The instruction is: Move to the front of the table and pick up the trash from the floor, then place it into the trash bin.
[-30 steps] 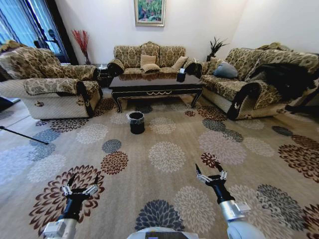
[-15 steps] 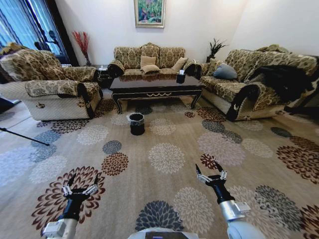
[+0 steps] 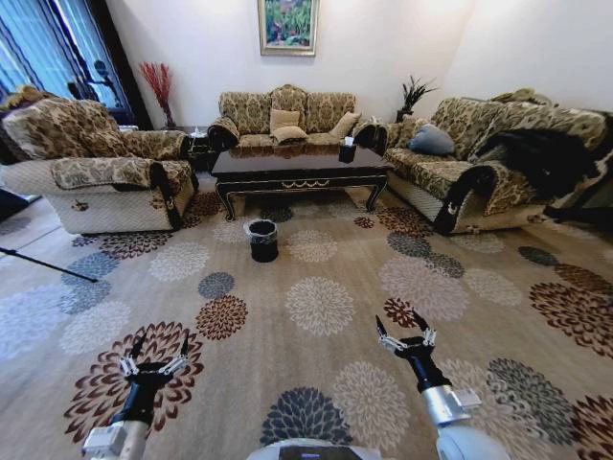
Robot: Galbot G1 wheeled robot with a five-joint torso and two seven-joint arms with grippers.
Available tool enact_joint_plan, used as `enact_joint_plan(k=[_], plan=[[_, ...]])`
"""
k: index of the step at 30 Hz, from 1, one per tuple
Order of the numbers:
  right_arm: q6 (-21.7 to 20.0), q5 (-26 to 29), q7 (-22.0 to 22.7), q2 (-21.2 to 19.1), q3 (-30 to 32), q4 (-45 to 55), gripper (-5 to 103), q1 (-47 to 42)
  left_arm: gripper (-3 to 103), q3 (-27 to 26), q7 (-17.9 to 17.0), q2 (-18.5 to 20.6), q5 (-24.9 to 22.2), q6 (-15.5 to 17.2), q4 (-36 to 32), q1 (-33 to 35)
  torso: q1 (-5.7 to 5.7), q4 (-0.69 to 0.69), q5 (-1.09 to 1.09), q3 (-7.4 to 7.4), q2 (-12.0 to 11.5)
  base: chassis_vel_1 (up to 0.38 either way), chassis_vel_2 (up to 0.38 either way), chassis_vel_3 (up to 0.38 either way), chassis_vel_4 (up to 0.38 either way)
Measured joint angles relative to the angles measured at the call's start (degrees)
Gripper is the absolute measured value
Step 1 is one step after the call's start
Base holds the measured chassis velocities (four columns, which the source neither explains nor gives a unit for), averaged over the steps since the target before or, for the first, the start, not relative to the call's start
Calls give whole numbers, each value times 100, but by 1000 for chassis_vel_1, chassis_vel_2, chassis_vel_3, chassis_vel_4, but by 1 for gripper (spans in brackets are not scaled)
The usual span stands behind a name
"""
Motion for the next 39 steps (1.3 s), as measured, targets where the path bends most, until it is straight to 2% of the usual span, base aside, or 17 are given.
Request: enact_joint_plan(k=[14, 20, 39], plan=[[0, 0, 0, 0, 0, 0, 100, 0, 100, 0, 0, 0, 0, 0, 0, 0, 124, 0, 0, 197, 321, 0, 0, 0, 0], [0, 0, 0, 0, 0, 0, 100, 0, 100, 0, 0, 0, 0, 0, 0, 0, 229, 0, 0, 347, 577, 0, 0, 0, 0], [0, 0, 0, 0, 0, 0, 100, 0, 100, 0, 0, 0, 0, 0, 0, 0, 409, 0, 0, 599, 1007, 0, 0, 0, 0]])
